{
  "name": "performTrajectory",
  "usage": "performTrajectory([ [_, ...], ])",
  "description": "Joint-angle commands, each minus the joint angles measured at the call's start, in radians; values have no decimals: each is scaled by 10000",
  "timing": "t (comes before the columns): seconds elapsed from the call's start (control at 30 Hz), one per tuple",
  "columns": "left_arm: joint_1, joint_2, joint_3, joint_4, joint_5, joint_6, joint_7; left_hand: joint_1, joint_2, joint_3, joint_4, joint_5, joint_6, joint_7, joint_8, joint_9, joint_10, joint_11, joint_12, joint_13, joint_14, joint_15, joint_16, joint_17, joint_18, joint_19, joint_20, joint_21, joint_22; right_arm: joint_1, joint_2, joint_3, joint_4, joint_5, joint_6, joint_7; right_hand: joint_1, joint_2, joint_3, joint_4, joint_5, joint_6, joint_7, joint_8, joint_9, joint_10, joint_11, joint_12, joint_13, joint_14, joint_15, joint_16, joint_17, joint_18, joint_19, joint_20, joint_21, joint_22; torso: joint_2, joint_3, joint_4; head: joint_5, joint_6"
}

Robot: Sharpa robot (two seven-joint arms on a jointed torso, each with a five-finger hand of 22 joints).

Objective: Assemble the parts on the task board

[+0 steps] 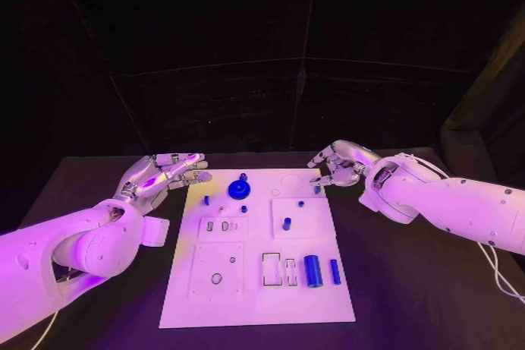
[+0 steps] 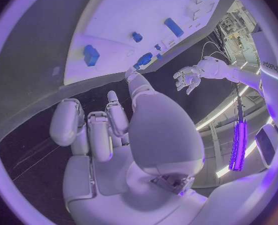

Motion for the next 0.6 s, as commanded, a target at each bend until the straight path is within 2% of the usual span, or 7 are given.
performTrajectory([
  [0.03, -6, 55, 6, -68, -40, 193, 40, -16, 50, -15, -57, -52, 41, 29, -60, -6, 41, 15, -66, -4, 67, 28, -68, -5, 156, 71, -34, -42, -12, -108, -19, 3, -111, 605, 95, 935, 69, 8, 4, -83, 60, -77, 12, -35, -10, -26, -23, 2, 7, 688, 23, -6, 1024, -11, -33, 0, -32, 4, -19, 82, -77, -8, 6],
  [0.17, -23, 97, 4, -131, -40, 207, 41, -7, 54, -11, -69, -51, 46, 24, -61, -5, 48, 12, -67, -3, 70, 27, -72, -4, 156, 74, -35, -46, -14, -311, 9, 4, -289, 617, 132, 1025, 89, 23, 2, -97, 59, -85, 13, -36, -10, -31, -23, -5, 1, 694, 22, 4, 1051, -12, -31, -1, -31, 8, 0, 136, -93, 16, 13],
  [0.2, -27, 102, 3, -142, -40, 207, 41, -7, 54, -11, -69, -51, 46, 24, -61, -5, 48, 12, -67, -3, 70, 27, -72, -4, 156, 74, -35, -46, -14, -343, 25, 4, -329, 619, 141, 1038, 89, 23, 2, -97, 59, -85, 13, -36, -10, -31, -23, -5, 1, 694, 22, 4, 1051, -12, -31, -1, -31, 8, 0, 117, -94, 19, 1],
  [0.23, -33, 108, 3, -157, -40, 208, 42, -1, 57, -9, -76, -51, 48, 23, -62, -5, 51, 10, -68, -3, 72, 26, -74, -4, 157, 76, -35, -49, -15, -391, 46, 4, -382, 620, 159, 1056, 89, 23, 2, -97, 59, -85, 13, -36, -10, -31, -23, -5, 1, 694, 22, 4, 1051, -12, -31, -1, -31, 8, 5, 130, -97, 28, -16],
  [0.3, -41, 115, 2, -177, -40, 209, 41, -1, 57, -9, -76, -51, 48, 23, -62, -5, 51, 10, -68, -3, 72, 26, -74, -4, 157, 76, -35, -49, -15, -480, 68, 4, -438, 610, 185, 1081, 93, 31, 0, -101, 59, -91, 17, -38, -11, -32, -22, -6, 1, 696, 22, 7, 1060, -13, -28, -1, -29, 13, -5, 103, -87, 26, -50],
  [0.4, -56, 125, 0, -213, -40, 206, 41, 11, 62, -5, -92, -51, 52, 20, -64, -5, 56, 7, -70, -2, 74, 25, -78, -4, 157, 79, -37, -54, -17, -640, 115, 4, -531, 555, 198, 1112, 101, 46, -2, -107, 61, -98, 24, -39, -11, -36, -18, -11, -3, 696, 24, 6, 1060, -15, -22, -2, -25, 23, -3, 87, -97, 30, -73],
  [0.6, -75, 149, -2, -271, -40, 202, 45, 11, 62, -5, -92, -51, 52, 20, -64, -5, 56, 7, -70, -2, 74, 25, -78, -4, 157, 79, -37, -54, -17, -739, 231, 5, -733, 520, 88, 1117, 113, 92, -4, -117, 67, -113, 37, -40, -12, -26, -8, 5, 13, 702, 28, 16, 1087, -19, -10, 0, -16, 43, -12, 72, -90, 30, -115],
])
